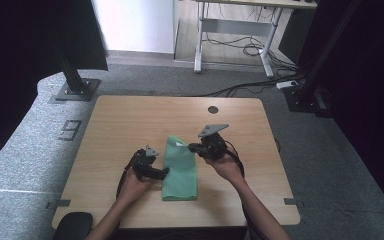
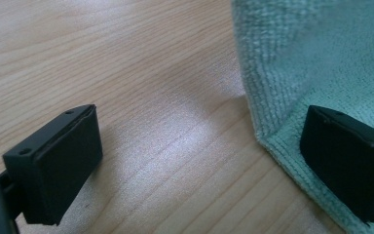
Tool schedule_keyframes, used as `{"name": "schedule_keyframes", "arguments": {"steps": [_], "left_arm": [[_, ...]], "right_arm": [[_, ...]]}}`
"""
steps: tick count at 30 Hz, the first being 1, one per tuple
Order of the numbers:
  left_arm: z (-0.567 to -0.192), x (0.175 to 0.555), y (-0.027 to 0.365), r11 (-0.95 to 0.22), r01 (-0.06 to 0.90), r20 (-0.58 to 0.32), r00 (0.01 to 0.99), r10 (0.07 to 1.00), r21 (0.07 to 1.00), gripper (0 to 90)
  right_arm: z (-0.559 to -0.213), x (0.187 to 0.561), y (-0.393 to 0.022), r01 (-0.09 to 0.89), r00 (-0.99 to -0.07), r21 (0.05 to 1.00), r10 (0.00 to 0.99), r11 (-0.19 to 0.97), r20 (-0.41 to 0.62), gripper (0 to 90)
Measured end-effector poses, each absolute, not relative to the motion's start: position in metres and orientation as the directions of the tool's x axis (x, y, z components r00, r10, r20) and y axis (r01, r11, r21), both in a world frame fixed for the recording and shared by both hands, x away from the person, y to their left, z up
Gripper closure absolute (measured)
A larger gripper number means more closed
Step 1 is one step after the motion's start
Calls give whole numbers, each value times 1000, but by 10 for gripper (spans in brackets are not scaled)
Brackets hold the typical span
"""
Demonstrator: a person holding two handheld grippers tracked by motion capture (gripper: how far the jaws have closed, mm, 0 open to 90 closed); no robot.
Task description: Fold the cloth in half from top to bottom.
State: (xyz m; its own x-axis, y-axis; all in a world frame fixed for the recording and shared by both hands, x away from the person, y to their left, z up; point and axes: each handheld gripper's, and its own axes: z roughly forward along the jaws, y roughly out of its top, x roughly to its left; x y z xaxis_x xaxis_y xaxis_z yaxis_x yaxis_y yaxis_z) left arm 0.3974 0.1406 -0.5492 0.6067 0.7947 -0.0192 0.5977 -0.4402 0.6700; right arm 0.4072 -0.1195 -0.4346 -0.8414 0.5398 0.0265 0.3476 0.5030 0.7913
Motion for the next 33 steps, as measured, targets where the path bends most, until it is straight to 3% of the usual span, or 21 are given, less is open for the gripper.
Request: {"name": "schedule_keyframes", "arguments": {"steps": [14, 33], "left_arm": [[-549, 397, 141, -442, 599, -18, 606, 795, 668, 20], [-549, 397, 141, -441, 599, -18, 606, 795, 668, 20]], "right_arm": [[-450, 373, -134, 357, -856, 785, 514, 506, 58, 858], [-506, 347, -139, 450, -842, 737, 515, 505, 162, 857]]}}
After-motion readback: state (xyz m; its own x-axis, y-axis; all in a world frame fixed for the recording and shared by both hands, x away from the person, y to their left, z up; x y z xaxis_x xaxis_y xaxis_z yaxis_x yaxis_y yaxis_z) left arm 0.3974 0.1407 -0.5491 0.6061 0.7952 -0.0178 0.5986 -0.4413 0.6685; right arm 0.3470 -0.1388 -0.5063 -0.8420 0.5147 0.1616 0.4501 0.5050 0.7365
